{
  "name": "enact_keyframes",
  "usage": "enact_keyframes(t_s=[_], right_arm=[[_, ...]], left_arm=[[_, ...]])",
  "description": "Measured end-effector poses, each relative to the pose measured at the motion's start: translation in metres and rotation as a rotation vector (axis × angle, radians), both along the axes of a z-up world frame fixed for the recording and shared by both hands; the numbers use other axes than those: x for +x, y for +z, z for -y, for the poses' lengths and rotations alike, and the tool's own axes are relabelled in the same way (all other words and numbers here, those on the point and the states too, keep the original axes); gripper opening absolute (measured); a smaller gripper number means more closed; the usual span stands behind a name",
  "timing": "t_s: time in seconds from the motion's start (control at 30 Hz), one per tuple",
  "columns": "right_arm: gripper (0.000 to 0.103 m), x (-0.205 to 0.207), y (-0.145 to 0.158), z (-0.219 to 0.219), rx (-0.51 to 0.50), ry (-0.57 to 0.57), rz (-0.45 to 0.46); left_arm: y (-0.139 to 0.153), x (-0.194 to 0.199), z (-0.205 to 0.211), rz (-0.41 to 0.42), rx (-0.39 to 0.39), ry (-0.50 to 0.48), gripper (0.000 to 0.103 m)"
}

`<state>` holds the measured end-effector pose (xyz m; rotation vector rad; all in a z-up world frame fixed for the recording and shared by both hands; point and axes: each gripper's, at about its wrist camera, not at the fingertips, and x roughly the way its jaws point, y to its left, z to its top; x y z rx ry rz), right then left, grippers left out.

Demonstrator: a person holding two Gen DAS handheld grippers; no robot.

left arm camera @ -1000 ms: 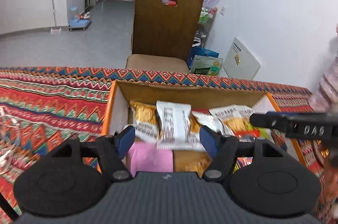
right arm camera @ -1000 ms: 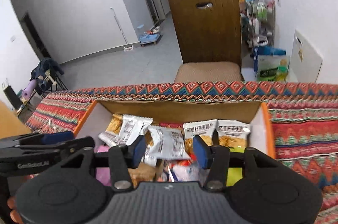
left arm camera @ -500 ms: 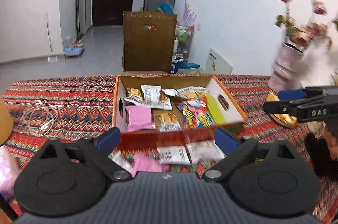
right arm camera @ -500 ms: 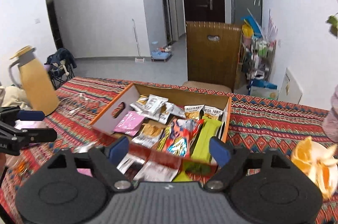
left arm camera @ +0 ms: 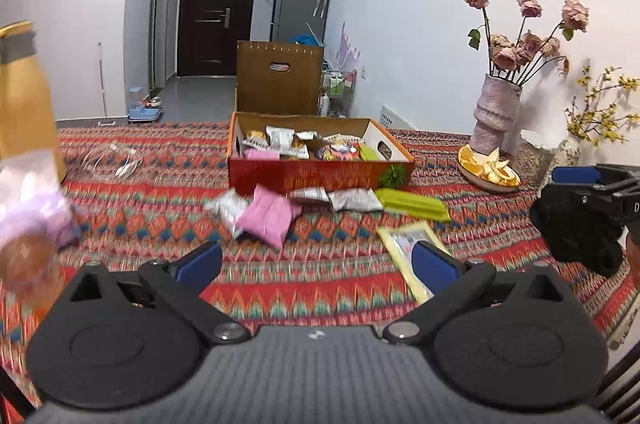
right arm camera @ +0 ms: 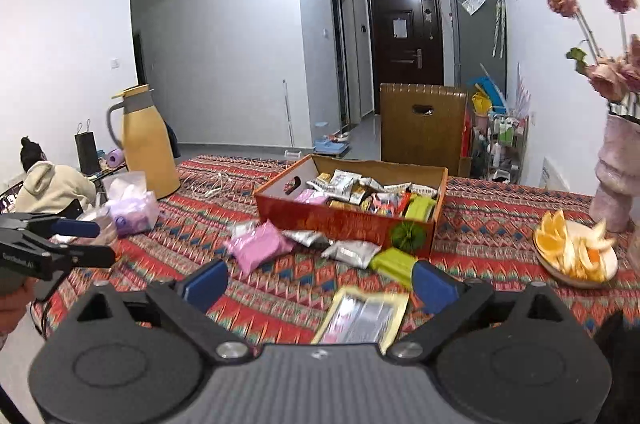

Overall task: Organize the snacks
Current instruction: 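Move both tools back toward the remaining packets on the table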

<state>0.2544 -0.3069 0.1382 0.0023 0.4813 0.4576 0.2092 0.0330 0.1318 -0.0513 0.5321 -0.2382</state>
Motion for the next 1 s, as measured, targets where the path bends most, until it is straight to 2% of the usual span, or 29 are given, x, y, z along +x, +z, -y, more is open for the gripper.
enact_keyframes(t_s=[0.13, 0.2, 0.27, 0.4, 0.53, 0.7, 0.83, 1.0], right_arm=[[0.103, -0.048, -0.026, -0.005, -0.02, -0.034, 0.041], [0.103, -0.067, -0.041, -0.011, -0.028, -0.049, 0.06], [0.103, -0.086, -0.059, -0.017, -0.034, -0.064, 0.064], [0.103, -0.108, -0.093, -0.024, -0.017, -0.085, 0.009], [0.103, -0.119, -0.126, -0.026, 0.017, -0.149, -0.028], [0.103, -0.119, -0.148, -0.02, 0.034, -0.217, -0.09], [0.103, -0.109, -0.153, -0.023, 0.008, -0.233, -0.105], [0.103, -0.087, -0.146, -0.029, 0.031, -0.227, -0.095]], left_arm=[[-0.023, -0.043, -0.008, -0.004, -0.061, -0.037, 0.103], [-0.035, -0.06, -0.009, -0.009, -0.078, -0.026, 0.103], [-0.049, -0.074, -0.006, -0.018, -0.061, -0.014, 0.103], [-0.074, -0.089, -0.004, -0.05, -0.048, 0.017, 0.103], [-0.101, -0.086, -0.008, -0.132, -0.075, 0.02, 0.103], [-0.118, -0.074, -0.013, -0.189, -0.091, 0.025, 0.103], [-0.119, -0.059, -0.017, -0.197, -0.093, 0.03, 0.103], [-0.112, -0.033, -0.025, -0.18, -0.091, 0.055, 0.103]])
